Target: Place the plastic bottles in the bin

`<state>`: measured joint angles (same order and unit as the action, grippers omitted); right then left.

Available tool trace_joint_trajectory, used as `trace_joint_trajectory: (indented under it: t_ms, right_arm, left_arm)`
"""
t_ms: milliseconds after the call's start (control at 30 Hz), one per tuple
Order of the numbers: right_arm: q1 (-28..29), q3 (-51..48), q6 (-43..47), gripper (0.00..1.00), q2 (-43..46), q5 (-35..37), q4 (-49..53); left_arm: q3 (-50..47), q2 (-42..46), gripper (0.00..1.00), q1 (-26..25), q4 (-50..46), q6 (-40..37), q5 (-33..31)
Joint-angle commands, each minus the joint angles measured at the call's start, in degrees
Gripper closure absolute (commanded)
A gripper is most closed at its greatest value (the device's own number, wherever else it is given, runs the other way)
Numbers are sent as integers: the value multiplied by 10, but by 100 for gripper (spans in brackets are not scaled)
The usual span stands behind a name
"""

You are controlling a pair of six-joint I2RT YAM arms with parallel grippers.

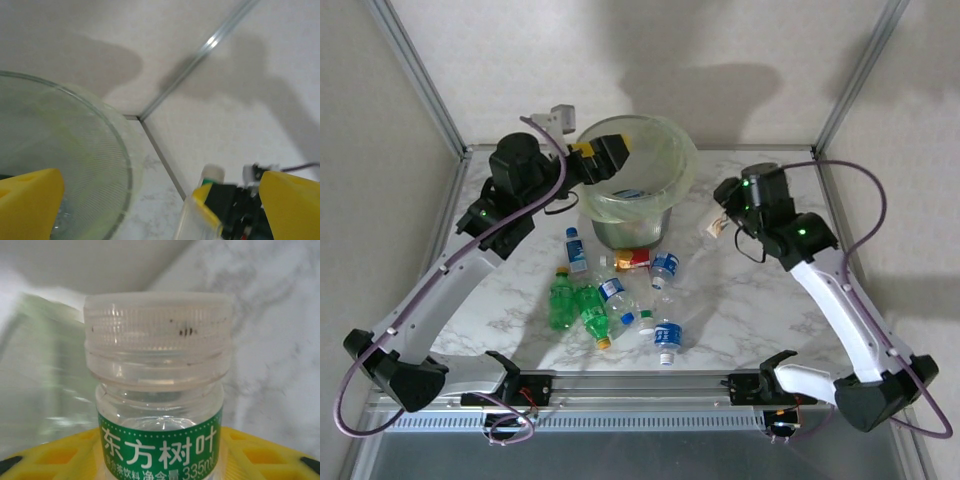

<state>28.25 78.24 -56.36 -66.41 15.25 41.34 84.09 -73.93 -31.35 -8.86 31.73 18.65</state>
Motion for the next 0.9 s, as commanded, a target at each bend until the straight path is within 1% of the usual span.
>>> trace_joint_trajectory:
  t_ms: [0, 133, 267, 400, 467, 600, 767, 867]
  right_arm:
    - [-4, 50, 45, 50, 3, 10, 5]
    - [-3, 90, 61, 50, -8, -19, -15]
    - [-3, 96, 72, 50, -9, -58, -53]
    - [-2, 97, 74, 49, -12, -82, -77]
    - [-2, 98, 76, 49, -13, -95, -91]
    - [0, 108, 83, 49, -17, -120, -114]
    - [7, 128, 89, 49, -28, -133, -127]
    - [11, 143, 92, 48, -39, -138, -125]
  left_arm:
    - [45, -27, 0, -41, -15, -41, 66]
    - [70, -64, 0, -85, -41, -68, 99]
    - [91, -101, 0, -106, -71, -83, 125]
    - [121, -131, 0, -130, -113, -112, 110]
    - [130, -138, 0, -134, -121, -116, 107]
    - [139, -149, 0, -136, -123, -118, 123]
    - [146, -161, 1, -138, -130, -119, 131]
    - [152, -167, 3, -142, -135, -119, 135]
